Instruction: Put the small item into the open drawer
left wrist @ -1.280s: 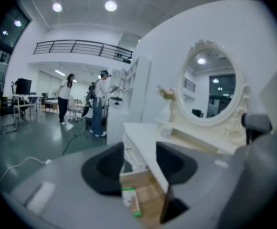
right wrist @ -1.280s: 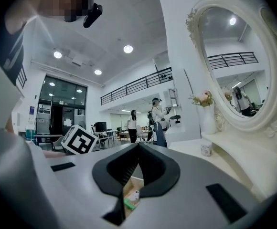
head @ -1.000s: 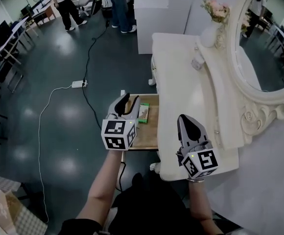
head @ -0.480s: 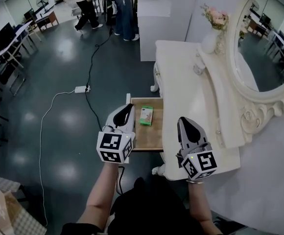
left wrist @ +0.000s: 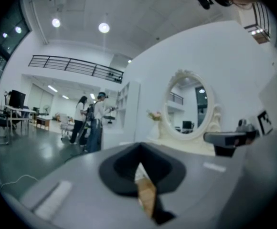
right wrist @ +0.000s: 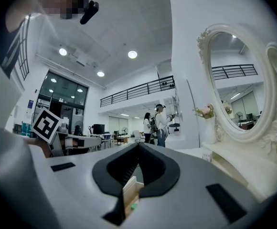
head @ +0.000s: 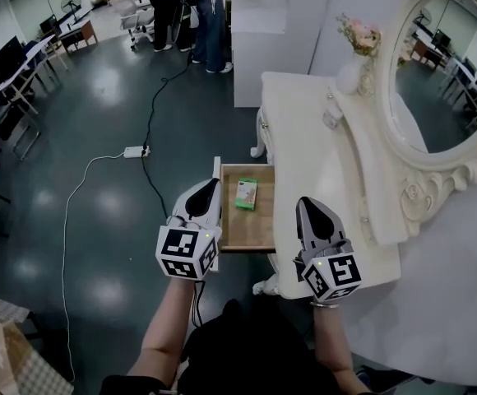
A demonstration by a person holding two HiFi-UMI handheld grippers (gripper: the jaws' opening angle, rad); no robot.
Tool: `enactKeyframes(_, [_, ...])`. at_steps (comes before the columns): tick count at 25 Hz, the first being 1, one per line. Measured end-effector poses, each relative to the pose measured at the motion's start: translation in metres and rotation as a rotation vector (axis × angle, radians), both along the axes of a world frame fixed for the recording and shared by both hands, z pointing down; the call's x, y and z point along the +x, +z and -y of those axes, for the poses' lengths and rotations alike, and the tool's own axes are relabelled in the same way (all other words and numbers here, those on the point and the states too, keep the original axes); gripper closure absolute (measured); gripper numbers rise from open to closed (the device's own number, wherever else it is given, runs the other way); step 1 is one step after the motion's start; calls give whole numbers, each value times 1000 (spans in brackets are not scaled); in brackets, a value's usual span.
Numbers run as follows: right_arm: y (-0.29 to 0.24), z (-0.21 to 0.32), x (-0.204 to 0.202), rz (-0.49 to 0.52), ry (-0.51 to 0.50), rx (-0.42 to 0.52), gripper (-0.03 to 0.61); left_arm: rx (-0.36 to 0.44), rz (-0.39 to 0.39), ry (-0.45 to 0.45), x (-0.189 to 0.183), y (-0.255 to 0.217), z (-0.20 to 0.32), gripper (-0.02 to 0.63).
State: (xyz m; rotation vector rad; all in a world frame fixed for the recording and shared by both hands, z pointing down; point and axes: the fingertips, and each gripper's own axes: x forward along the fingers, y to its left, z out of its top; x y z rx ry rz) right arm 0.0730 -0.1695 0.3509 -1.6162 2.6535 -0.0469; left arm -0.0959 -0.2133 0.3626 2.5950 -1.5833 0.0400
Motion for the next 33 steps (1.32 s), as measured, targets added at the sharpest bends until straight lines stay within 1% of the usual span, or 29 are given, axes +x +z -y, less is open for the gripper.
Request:
enactKeyframes(15, [-1, -15, -8, -29, 10, 14, 581, -2, 7, -5, -11, 2, -17, 606])
enactKeyframes(33, [1, -10, 3, -40, 9, 13, 581, -18, 22, -6, -1, 10, -11, 606])
